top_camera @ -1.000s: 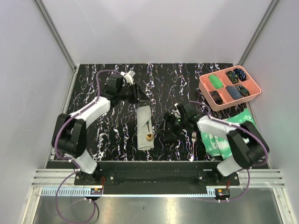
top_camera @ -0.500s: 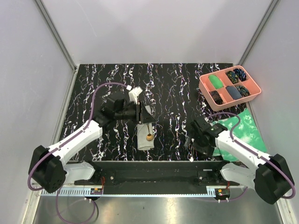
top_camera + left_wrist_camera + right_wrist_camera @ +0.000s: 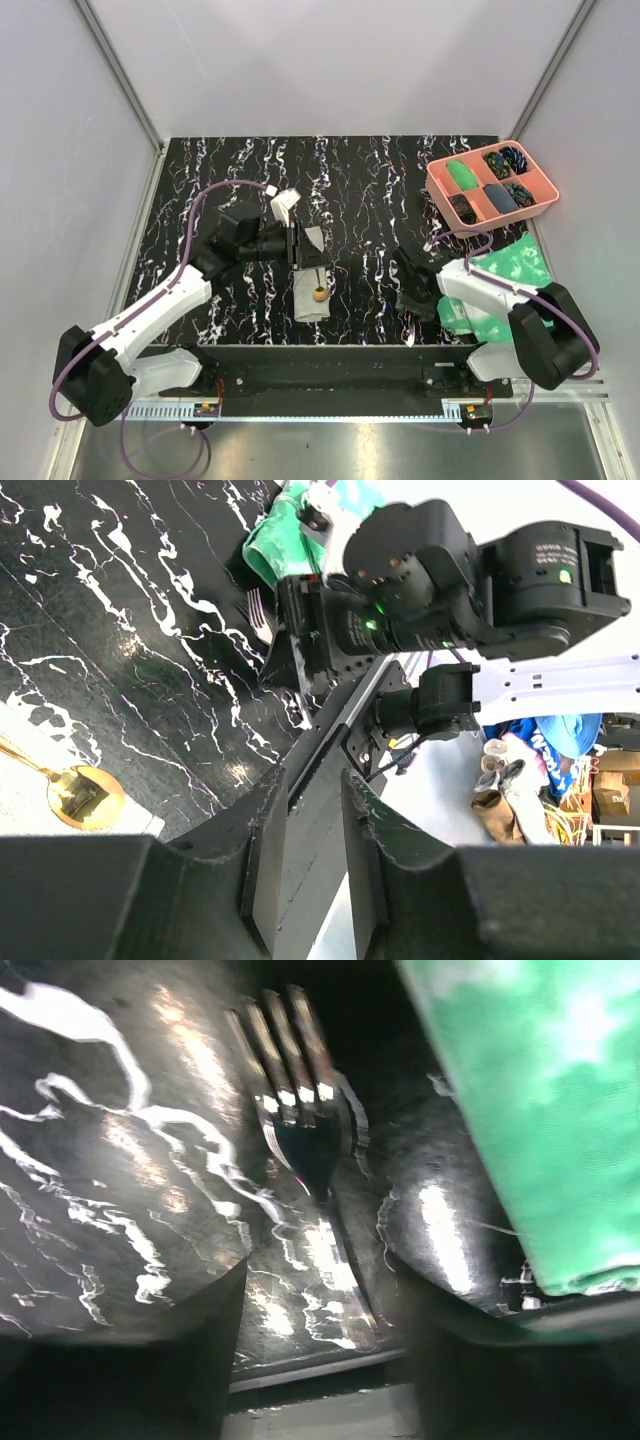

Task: Fold the napkin into a case and place the utensils inside
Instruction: Pick up the fork from the corner of the board, then pass from the right arm to the left

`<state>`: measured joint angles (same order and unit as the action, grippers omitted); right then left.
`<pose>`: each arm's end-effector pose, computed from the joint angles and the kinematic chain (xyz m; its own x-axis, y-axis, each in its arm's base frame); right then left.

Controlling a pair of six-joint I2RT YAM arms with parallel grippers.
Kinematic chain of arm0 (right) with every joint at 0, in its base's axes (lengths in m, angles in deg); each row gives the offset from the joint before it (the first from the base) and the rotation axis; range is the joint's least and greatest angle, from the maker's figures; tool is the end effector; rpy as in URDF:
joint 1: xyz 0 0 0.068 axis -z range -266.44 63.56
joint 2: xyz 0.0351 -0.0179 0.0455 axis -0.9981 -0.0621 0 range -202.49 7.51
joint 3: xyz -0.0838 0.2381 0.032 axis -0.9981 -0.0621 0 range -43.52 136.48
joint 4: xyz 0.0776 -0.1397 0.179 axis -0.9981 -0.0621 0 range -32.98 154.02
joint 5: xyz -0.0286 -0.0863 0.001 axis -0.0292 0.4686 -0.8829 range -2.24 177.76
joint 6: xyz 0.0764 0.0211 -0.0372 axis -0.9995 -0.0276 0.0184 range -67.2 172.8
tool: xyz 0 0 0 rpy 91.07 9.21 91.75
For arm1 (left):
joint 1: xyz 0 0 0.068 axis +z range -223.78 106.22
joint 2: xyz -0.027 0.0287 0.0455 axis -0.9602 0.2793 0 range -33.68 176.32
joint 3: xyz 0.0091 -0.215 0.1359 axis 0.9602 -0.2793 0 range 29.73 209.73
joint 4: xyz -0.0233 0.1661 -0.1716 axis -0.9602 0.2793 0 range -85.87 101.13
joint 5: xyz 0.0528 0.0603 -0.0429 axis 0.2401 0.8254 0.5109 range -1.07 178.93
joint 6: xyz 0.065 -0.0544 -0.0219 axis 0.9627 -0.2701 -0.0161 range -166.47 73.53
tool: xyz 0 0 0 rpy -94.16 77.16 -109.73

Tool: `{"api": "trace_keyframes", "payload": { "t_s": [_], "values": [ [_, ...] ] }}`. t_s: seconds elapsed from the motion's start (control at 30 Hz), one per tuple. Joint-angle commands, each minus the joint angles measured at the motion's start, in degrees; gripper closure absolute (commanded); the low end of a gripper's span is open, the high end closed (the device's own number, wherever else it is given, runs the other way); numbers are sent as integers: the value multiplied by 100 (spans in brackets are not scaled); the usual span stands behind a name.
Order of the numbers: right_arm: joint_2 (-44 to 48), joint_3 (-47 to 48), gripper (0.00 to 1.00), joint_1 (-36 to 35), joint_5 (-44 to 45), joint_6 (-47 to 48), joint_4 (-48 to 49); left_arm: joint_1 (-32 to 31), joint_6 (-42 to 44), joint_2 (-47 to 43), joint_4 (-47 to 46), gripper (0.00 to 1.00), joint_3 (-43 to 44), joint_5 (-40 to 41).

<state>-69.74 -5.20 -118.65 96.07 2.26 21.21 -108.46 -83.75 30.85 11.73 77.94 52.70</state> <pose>0.1735 0.0960 0.1104 -0.9258 0.3197 -0.2019 0.3225 0.9464 0.0201 0.1954 -0.1910 0.2746 -0.8124 -0.0321 -0.5822 0.5167 0.4230 -0.7444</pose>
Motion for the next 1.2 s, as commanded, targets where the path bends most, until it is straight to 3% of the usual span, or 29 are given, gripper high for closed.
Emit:
{"api": "trace_keyframes", "payload": {
  "t_s": [0.0, 0.03, 0.07, 0.13, 0.2, 0.27, 0.33, 0.47, 0.9, 0.97, 1.0, 1.03, 1.07, 1.1, 1.17],
  "values": [
    [-325, 298, 60, 30, -136, 115, 404, -30, 106, -248, -65, 69, -4, -7],
    [-412, 290, 68, 21, -424, 150, 640, -30, 141, -248, -56, 68, -13, 2],
    [-596, 272, 88, 21, -567, 150, 790, -39, 185, -222, -39, 66, -30, -7],
    [-712, 324, 100, 13, -1213, 176, 1332, -57, 317, -222, 5, 59, -100, 28],
    [-511, 307, 100, -14, -1664, -16, 2087, -135, 483, -274, -4, 53, -188, 212],
    [-161, 324, 100, -23, -2271, -472, 2617, -319, 685, -371, 5, 40, -294, 501],
    [-10, 500, 100, -23, -2605, -893, 3198, -460, 783, -424, -4, 36, -373, 686],
    [0, 869, 100, -40, -3125, -1343, 3743, -698, 810, -380, -4, 34, -444, 1091],
    [-238, 975, 100, -251, -4004, -2143, 5124, -742, 695, 94, 93, 38, -224, 1223],
    [-194, 958, 100, -286, -4066, -2196, 5203, -742, 704, 121, 110, 46, -198, 1267],
    [-176, 940, 100, -312, -4136, -2257, 5247, -742, 730, 182, 154, 71, -163, 1267],
    [-141, 914, 100, -330, -4189, -2275, 5300, -742, 800, 209, 242, 84, -110, 1311],
    [-132, 870, 94, -321, -4276, -2284, 5448, -742, 871, 244, 373, 93, 56, 1363],
    [-141, 887, 82, -278, -4555, -2084, 5441, -725, 967, 253, 766, 100, 162, 1425],
    [-246, 1209, 55, -68, -4934, -1383, 4753, -699, 1292, 218, 1198, 100, 434, 1531]
  ]
}}
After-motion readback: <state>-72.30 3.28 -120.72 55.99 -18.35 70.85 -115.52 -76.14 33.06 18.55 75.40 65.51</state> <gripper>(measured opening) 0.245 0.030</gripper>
